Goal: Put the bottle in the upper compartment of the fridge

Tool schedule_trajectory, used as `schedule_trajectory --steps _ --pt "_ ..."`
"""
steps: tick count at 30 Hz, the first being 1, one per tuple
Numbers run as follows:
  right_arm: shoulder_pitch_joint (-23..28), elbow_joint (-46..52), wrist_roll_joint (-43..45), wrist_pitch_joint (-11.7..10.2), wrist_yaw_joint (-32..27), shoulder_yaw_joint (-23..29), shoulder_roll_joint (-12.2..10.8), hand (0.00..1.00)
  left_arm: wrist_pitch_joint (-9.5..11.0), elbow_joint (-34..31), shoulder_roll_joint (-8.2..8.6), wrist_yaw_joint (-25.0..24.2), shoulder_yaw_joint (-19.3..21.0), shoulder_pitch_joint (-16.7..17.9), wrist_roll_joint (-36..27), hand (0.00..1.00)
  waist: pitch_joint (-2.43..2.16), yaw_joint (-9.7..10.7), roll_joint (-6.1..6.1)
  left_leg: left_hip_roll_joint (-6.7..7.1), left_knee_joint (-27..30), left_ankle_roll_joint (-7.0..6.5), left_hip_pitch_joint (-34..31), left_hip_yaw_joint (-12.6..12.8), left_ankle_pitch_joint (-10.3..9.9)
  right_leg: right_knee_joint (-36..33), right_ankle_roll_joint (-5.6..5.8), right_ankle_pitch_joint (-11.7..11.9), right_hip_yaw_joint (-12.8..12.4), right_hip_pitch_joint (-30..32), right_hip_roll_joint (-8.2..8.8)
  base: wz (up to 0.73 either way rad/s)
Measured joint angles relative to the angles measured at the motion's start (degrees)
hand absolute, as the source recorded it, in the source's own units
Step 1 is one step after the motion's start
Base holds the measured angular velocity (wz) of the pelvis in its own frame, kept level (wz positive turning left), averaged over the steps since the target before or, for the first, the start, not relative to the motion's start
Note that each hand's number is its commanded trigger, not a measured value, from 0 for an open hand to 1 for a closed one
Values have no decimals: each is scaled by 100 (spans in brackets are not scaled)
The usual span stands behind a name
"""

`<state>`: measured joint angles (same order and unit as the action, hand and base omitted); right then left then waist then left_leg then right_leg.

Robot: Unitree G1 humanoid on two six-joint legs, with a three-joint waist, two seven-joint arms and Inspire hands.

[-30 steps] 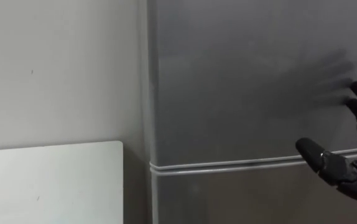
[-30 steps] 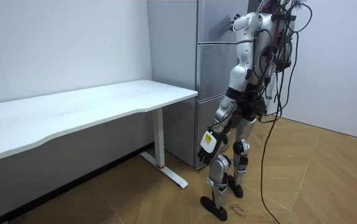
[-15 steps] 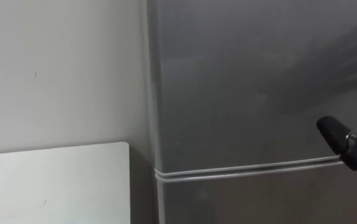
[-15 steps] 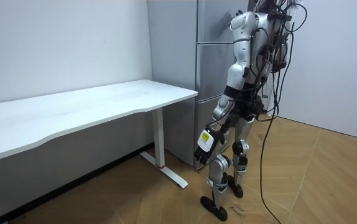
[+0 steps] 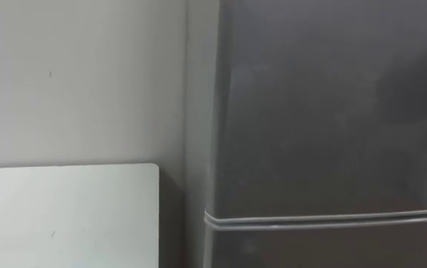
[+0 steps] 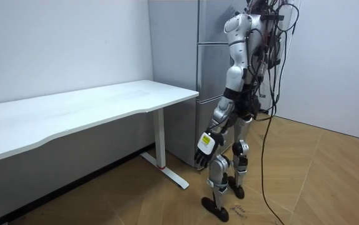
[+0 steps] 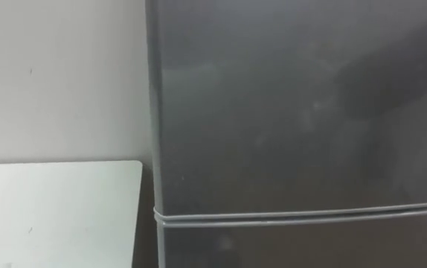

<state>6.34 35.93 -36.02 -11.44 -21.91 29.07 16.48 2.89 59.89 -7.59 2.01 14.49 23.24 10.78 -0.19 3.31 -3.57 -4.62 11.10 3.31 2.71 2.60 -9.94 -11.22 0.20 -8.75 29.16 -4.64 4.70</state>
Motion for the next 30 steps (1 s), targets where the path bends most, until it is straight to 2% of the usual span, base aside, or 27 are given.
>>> schedule_trajectory --steps 2,4,9,10,14,18,23,26,28,30 --pt "6 -116 -13 -99 -221 159 13 0 0 -83 -4 57 -2 6 -2 0 3 54 12 11 -60 -4 46 24 -4 61 32 -2 41 -53 6 12" --pt "30 -239 11 -109 -495 260 22 0 0 -86 -5 159 1 17 0 0 5 131 21 24 -151 -6 125 50 -3 66 69 -26 22 -89 13 0" --pt "188 -718 30 -116 -1136 760 34 0 -4 -131 3 422 9 -7 -6 0 5 184 -41 64 -155 -24 161 71 -17 57 106 -96 -233 -97 6 3" --pt "209 -876 31 -117 -1290 830 34 0 -5 -144 4 475 5 -6 -4 0 2 181 -44 65 -155 -31 160 145 -22 65 121 -106 -248 -95 8 0" --pt "554 -1369 5 -150 -1775 847 -42 0 -5 -148 -10 683 5 -8 -166 0 -2 218 -28 73 -157 -45 153 210 -43 143 135 -110 -244 -148 -1 8" --pt "870 -2082 -220 -139 -2144 843 -102 0 -21 -151 -21 764 -4 -11 -551 0 -1 252 47 109 -157 -57 99 198 -50 152 168 -130 -246 -130 23 10" --pt "1111 -3016 -289 -100 -2473 810 -366 0 -85 -291 12 874 -16 4 -798 0 3 236 91 132 -161 -58 82 205 -50 154 192 -152 -325 -132 32 6" --pt "1230 -3566 -264 -68 -2613 776 -643 0 -193 -411 15 873 -12 3 -801 0 -11 218 113 141 -163 -58 84 206 -50 158 203 -159 -325 -147 38 3" --pt "1461 -3862 -173 19 -2678 599 -859 0 -295 -553 23 859 -13 10 -807 0 -15 198 140 148 -168 -59 93 216 -50 156 202 -167 -461 -149 26 0" --pt "1572 -4193 -138 54 -2682 369 -887 0 -326 -680 56 859 -21 33 -843 0 -18 203 176 158 -165 -60 103 220 -50 153 202 -167 -563 -149 19 0"
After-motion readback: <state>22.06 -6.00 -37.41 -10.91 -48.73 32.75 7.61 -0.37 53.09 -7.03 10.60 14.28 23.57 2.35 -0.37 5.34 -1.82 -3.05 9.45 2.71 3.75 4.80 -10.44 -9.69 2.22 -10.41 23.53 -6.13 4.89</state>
